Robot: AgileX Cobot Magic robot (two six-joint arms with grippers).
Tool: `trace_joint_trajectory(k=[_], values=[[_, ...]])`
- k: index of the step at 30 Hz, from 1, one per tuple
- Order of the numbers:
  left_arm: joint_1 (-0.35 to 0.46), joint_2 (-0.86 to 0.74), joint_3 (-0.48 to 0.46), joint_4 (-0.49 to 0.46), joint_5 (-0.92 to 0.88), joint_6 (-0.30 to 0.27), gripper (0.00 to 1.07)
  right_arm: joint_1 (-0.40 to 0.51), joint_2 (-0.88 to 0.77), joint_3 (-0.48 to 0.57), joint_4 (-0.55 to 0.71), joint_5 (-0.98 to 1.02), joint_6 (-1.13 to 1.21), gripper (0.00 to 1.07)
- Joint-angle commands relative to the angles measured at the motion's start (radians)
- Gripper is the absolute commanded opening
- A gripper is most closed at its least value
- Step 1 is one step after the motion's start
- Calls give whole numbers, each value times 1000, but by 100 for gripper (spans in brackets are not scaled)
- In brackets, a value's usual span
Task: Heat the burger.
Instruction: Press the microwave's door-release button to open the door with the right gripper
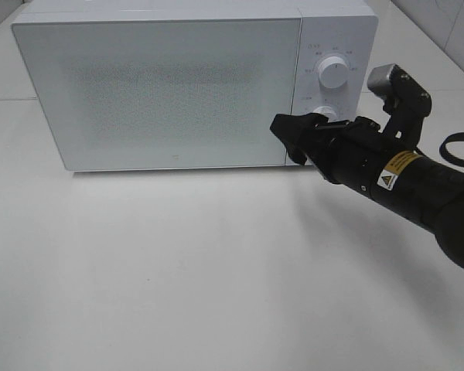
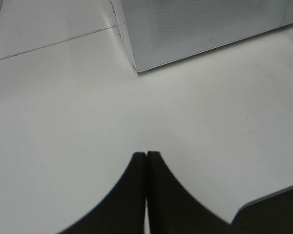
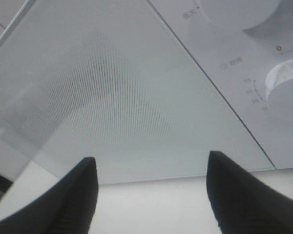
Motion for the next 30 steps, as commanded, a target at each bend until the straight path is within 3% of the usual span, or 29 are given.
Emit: trace_joint_trajectory(k=[1,9,11,14,15,16,17,18,20,26,30], values=[[4,-21,3,-9,-14,-6,0,-6,-48,-6,-45,110,-140,59],[4,-21,3,-9,-14,-6,0,-6,-191,-9,-131,458,-317,56],[4,-21,3,-9,-14,-6,0,-6,-245,-60,-159,735,-311,56],[4,-21,3,-9,-14,-6,0,-5,-256,-82,-164,825,-303,56],[4,-21,3,-9,-14,-6,0,-5,-270,-129,-164,996,-293,56],[4,-21,3,-9,-14,-6,0,-5,-270,-129,-164,996,-293,56],[4,-21,3,-9,-14,-6,0,-5,-277,-189,-164,1180,-292,56],[4,-21,3,-9,-14,-6,0,-5,-277,-189,-164,1180,-292,56],[4,-21,3,-9,-14,-6,0,-6,-277,-298,-126,1476,-301,56],[4,-21,3,-9,-14,-6,0,-6,-278,-394,-58,1684,-395,56],[4,-21,3,-9,-14,-6,0,-68,-278,-425,35,1738,-440,56]])
